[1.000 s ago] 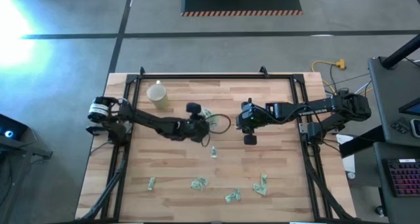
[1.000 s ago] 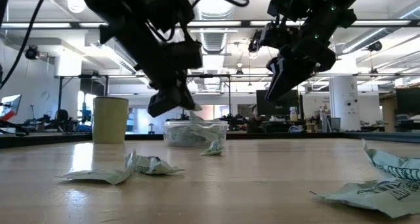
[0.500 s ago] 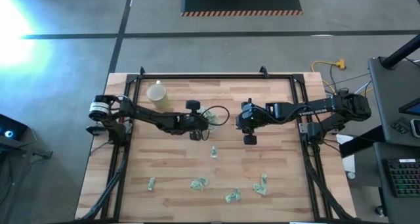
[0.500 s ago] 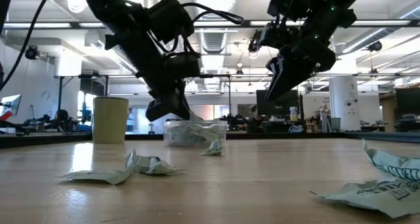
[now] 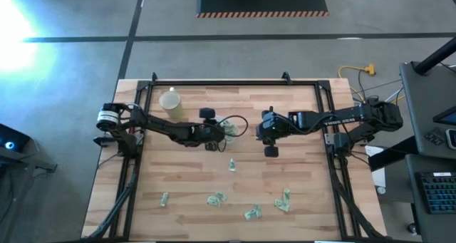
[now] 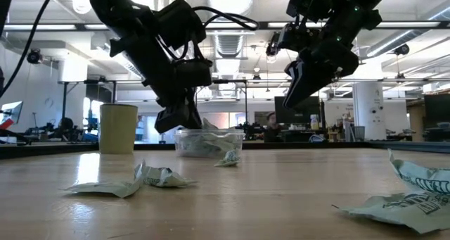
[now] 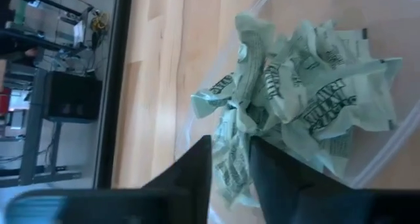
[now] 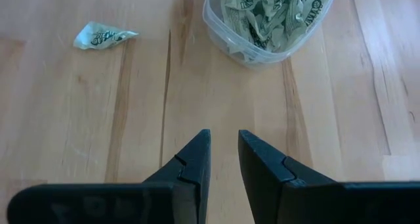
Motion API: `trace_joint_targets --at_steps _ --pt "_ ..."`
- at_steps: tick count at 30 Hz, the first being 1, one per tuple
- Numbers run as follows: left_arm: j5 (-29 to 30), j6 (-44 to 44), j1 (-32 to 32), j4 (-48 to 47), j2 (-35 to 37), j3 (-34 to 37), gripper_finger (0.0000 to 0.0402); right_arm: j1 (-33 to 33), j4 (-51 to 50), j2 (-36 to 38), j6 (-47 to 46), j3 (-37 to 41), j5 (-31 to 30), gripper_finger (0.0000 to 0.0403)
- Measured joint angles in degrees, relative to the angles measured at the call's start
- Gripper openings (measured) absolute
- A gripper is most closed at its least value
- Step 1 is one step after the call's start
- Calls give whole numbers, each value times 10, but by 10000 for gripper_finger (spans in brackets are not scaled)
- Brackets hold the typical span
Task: Pick and place Stevia / Truvia into bins
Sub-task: Put the stevia packet into the transparent container
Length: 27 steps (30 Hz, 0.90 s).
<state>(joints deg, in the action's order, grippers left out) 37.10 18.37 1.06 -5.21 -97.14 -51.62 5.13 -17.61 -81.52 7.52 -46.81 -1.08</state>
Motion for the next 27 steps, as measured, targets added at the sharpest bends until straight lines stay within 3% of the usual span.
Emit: trace_joint_targets --at_steps 8,17,27 --pt "39 -18 -9 -4 33 2 150 0 30 0 1 2 0 68" --pt "40 -96 -33 -85 126 7 160 0 51 0 2 11 2 68" --pt "35 -181 -98 -154 254 42 160 -12 203 -53 83 20 178 68"
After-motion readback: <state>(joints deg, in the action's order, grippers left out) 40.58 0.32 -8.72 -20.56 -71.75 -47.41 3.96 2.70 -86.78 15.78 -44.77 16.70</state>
